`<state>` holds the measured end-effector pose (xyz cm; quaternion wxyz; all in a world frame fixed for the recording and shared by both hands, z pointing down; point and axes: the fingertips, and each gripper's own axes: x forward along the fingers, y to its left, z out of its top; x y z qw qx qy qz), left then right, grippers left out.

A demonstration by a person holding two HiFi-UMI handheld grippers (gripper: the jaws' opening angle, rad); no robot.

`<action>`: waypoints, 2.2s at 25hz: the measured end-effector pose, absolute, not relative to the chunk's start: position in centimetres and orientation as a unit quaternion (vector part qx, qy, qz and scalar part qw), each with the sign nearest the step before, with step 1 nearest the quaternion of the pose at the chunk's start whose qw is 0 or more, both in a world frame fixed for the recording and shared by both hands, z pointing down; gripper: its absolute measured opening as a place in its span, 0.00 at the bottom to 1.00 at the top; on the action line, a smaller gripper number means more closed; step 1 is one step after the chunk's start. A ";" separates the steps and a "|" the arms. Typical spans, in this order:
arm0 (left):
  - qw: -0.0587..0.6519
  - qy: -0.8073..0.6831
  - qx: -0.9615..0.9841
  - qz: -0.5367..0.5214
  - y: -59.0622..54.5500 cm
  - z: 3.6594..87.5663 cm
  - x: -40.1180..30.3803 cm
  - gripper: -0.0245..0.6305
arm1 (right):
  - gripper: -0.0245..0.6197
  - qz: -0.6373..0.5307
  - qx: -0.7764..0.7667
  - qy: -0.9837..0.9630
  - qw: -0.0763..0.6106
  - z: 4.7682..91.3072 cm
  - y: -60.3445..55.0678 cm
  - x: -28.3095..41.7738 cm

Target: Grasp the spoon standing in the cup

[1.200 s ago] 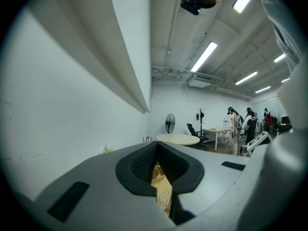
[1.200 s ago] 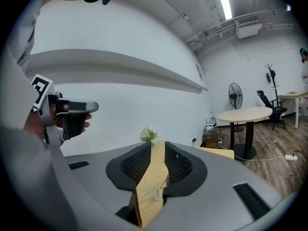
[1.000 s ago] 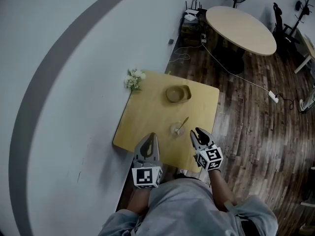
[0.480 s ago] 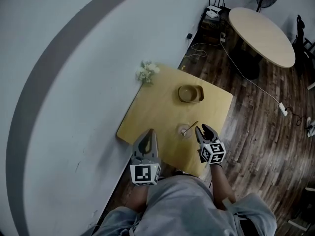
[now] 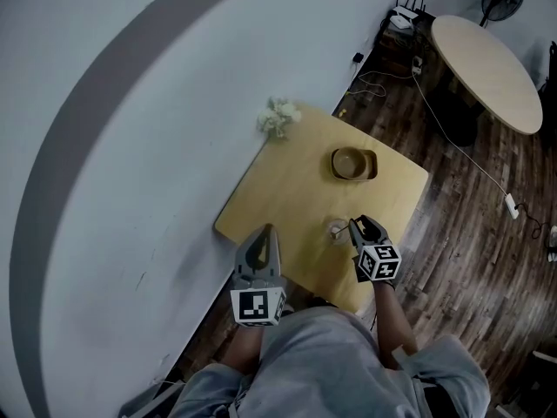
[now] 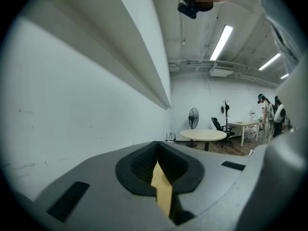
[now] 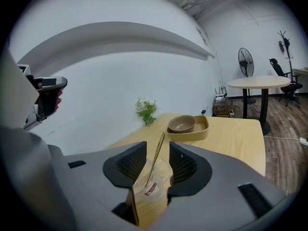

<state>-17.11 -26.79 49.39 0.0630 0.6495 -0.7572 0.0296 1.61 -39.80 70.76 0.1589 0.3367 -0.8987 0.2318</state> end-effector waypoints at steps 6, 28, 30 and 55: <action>0.067 -0.770 0.633 0.036 -25.3 49.7 -18.3 0.04 | 0.09 0.226 0.345 -0.894 0.176 71.8 -39.9 1.0; 0.048 -0.766 0.641 0.011 -20.8 47.6 -19.2 0.04 | 0.04 0.172 0.376 -0.905 0.096 62.8 -37.6 0.6; 0.046 -0.761 0.647 0.008 -20.3 47.0 -19.0 0.04 | 0.04 0.167 0.382 -0.905 0.083 61.1 -37.0 0.7; 0.036 -0.663 0.748 -0.013 -12.4 45.4 -14.1 0.04 | 0.04 0.096 0.461 -0.882 -0.030 48.6 -22.0 5.9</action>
